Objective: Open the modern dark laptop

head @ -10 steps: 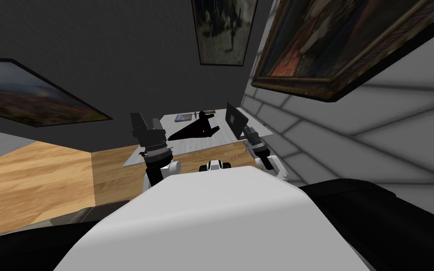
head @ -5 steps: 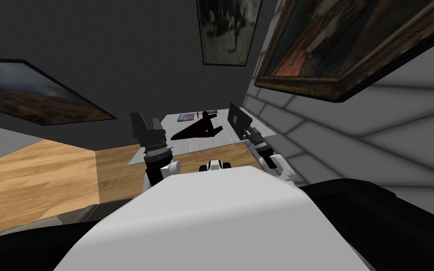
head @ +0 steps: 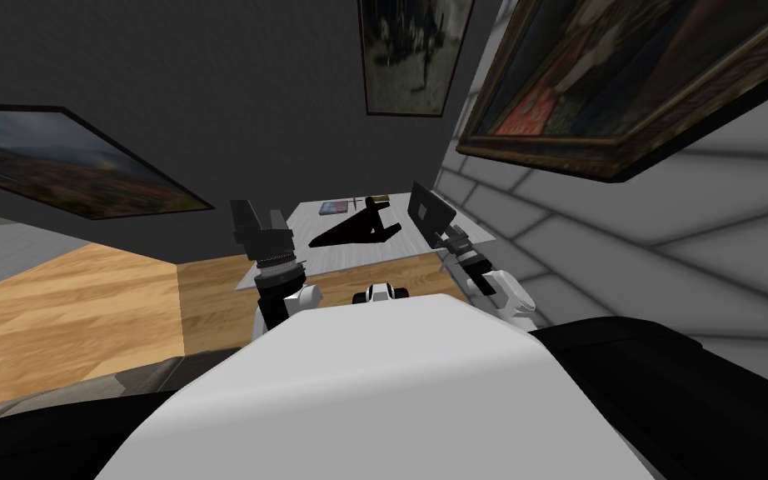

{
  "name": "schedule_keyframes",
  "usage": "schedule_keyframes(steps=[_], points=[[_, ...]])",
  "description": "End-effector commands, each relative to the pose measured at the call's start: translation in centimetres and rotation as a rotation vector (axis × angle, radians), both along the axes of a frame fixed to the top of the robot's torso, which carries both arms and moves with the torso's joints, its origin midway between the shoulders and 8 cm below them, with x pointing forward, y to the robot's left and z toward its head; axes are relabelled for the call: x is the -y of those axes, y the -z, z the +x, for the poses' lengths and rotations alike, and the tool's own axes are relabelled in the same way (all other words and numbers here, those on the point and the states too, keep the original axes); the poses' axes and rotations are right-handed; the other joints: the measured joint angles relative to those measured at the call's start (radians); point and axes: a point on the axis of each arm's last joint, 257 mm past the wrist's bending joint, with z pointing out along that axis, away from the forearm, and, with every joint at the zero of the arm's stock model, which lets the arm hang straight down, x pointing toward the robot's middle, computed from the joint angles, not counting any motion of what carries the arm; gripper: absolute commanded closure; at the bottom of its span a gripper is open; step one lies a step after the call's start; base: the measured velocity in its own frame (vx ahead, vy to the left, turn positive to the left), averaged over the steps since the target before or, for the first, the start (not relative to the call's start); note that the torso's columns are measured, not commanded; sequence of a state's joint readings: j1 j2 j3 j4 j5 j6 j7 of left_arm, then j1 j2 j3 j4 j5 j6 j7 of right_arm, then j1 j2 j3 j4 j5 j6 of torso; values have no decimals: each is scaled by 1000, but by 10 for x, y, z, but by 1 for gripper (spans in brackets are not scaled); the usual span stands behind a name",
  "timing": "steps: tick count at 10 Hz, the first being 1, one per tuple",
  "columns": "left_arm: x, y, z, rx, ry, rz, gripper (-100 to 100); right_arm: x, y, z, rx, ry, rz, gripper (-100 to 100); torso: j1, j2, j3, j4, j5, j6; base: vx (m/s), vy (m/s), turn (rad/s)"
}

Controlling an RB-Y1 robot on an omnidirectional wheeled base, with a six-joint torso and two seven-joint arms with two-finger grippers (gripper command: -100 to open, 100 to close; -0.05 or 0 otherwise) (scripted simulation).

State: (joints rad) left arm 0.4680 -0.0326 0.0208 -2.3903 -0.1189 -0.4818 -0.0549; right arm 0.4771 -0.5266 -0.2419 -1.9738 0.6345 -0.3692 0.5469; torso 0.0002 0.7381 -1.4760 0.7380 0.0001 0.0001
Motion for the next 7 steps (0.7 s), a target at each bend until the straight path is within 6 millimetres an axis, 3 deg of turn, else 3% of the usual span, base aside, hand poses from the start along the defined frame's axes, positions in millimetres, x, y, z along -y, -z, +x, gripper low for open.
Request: schedule_keyframes(steps=[1, 7], points=[[0, 0, 0, 0, 0, 0, 0, 30, 7, 3, -20, 52, -176, -100, 0, 0, 0, 0, 0, 0, 9, 77, 33], [0, 0, 0, 0, 0, 0, 0, 85, 11, 7, -56, 139, -494, -100, -1, 0, 0, 0, 0, 0, 5, 66, 27]])
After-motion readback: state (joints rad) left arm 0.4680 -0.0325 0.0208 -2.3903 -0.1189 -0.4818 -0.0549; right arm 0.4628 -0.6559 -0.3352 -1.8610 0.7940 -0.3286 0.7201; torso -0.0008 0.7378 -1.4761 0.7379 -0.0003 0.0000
